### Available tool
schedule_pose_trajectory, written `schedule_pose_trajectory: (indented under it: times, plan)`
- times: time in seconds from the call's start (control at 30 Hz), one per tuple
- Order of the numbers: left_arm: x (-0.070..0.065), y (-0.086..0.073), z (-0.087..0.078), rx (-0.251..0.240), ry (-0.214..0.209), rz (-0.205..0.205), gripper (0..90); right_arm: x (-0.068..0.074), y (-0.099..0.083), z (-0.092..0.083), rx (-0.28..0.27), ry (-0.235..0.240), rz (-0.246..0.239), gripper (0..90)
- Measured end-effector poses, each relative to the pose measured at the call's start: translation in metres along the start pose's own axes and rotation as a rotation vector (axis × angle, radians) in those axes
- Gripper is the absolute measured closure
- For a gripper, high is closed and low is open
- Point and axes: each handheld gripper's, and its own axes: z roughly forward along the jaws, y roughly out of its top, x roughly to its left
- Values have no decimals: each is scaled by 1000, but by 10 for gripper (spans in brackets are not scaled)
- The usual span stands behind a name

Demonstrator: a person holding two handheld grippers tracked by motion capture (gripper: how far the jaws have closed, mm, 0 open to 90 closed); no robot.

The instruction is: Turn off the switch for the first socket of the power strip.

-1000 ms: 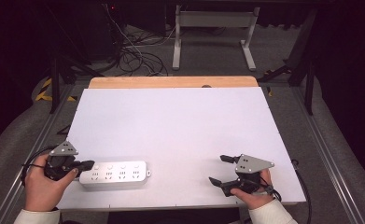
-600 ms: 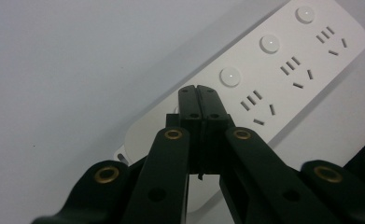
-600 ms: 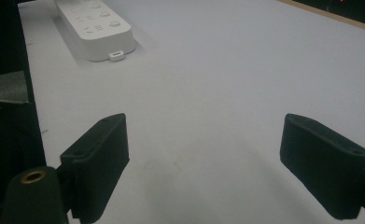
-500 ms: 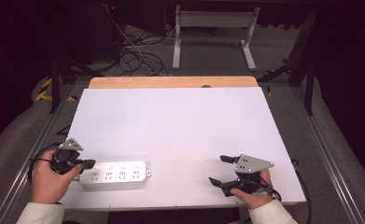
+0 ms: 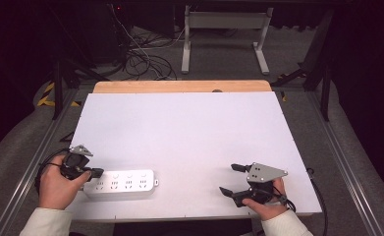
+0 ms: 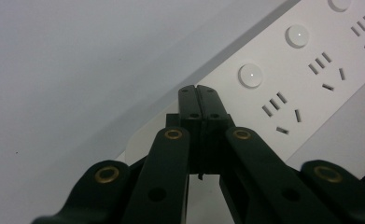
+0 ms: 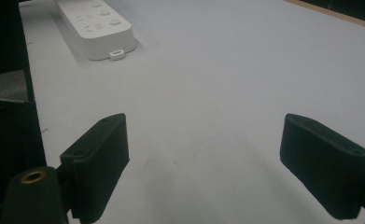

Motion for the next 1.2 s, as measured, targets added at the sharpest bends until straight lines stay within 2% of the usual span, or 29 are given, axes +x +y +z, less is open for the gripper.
schedule_pose_trajectory:
  times: [0.3,0.6,0.77,0.9,0.97,1.0,1.2]
  plan:
    - [-2,2,1,-5,16,13,900,0,0,0,-3,4,1,158]
    - [-2,0,2,-15,9,13,900,0,0,-1,-4,4,-1,158]
    - [-4,-1,3,-17,27,21,900,1,0,-1,-7,6,-8,159]
    - [-3,-2,4,-17,19,17,900,1,0,-1,-5,6,-7,158]
    - [-4,-2,5,-16,24,22,900,1,0,-1,-4,6,-9,158]
    - [-6,-2,5,-15,42,26,900,1,0,-1,-5,8,-9,158]
    - [-7,-2,5,-19,43,19,900,1,0,-1,-2,8,-11,158]
